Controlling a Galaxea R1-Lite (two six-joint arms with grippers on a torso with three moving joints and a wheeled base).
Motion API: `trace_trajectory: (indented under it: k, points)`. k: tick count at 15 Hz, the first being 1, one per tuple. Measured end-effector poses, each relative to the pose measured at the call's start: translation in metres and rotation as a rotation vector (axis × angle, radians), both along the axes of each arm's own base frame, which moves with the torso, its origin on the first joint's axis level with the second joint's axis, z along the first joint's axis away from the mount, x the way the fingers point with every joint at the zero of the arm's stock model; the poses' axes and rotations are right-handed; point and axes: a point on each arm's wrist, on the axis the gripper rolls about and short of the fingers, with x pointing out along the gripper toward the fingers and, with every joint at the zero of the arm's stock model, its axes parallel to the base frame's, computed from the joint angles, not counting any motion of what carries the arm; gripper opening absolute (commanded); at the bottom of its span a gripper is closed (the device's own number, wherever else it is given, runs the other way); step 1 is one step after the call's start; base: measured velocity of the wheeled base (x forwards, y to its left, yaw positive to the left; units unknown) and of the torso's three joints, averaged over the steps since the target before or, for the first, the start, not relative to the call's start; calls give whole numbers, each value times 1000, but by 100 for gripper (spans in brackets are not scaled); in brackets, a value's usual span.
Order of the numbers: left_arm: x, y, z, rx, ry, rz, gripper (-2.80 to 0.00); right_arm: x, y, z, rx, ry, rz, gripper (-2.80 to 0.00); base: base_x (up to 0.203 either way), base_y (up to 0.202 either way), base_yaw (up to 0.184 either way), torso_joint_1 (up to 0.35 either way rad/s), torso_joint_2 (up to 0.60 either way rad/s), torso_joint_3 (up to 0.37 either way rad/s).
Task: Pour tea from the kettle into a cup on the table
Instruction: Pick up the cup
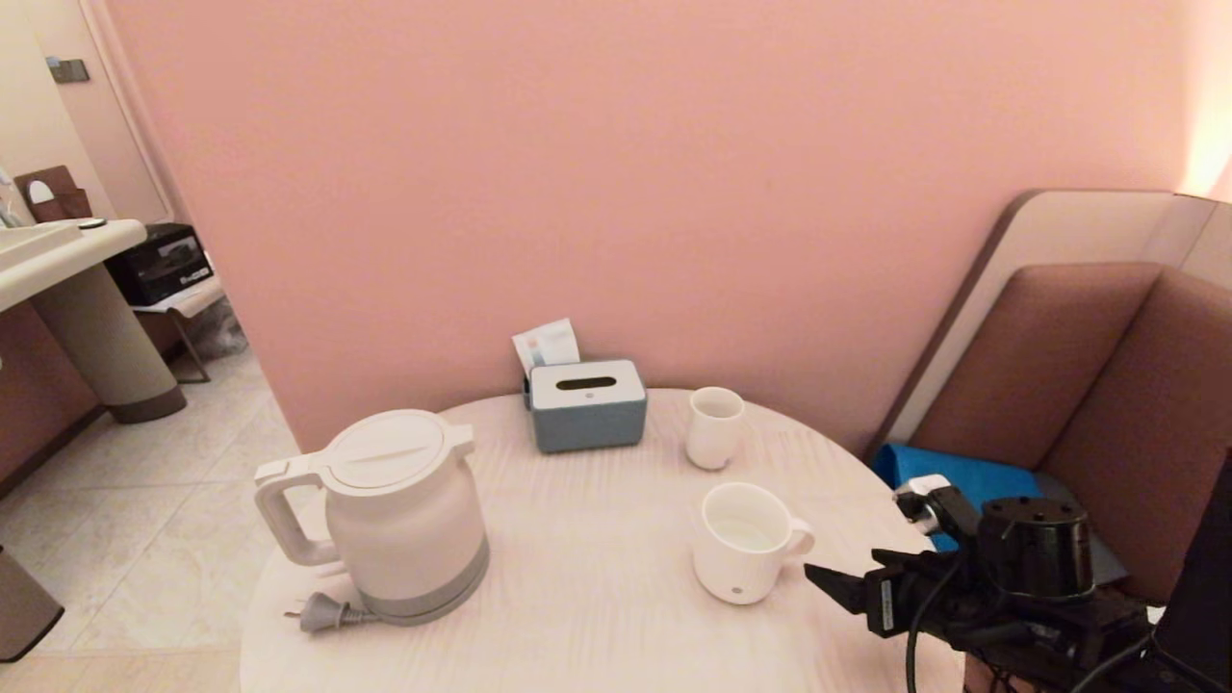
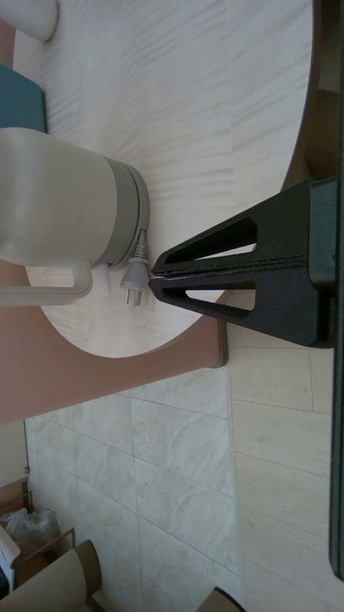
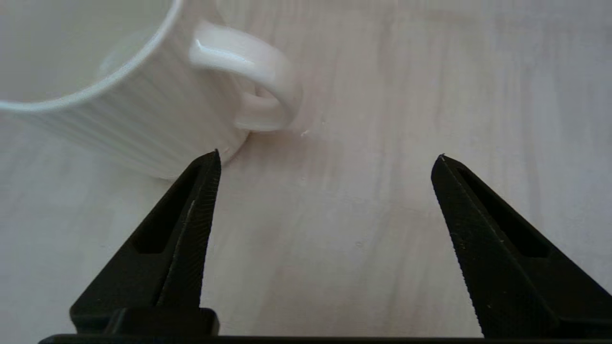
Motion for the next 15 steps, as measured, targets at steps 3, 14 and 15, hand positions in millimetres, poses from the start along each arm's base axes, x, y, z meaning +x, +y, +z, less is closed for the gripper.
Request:
trace_trajectory:
  k: [3,14,15]
  points:
    - [0,0,0,0,0,0,-280,3,4,-7,1,-56,-33,0,0,0,0,0,0,0]
    - [0,0,0,0,0,0,-280,12,14,-25,0,-70,-93,0,0,0,0,0,0,0]
    - [0,0,0,0,0,0,-280,14,14,-24,4,-78,-99,0,0,0,0,0,0,0]
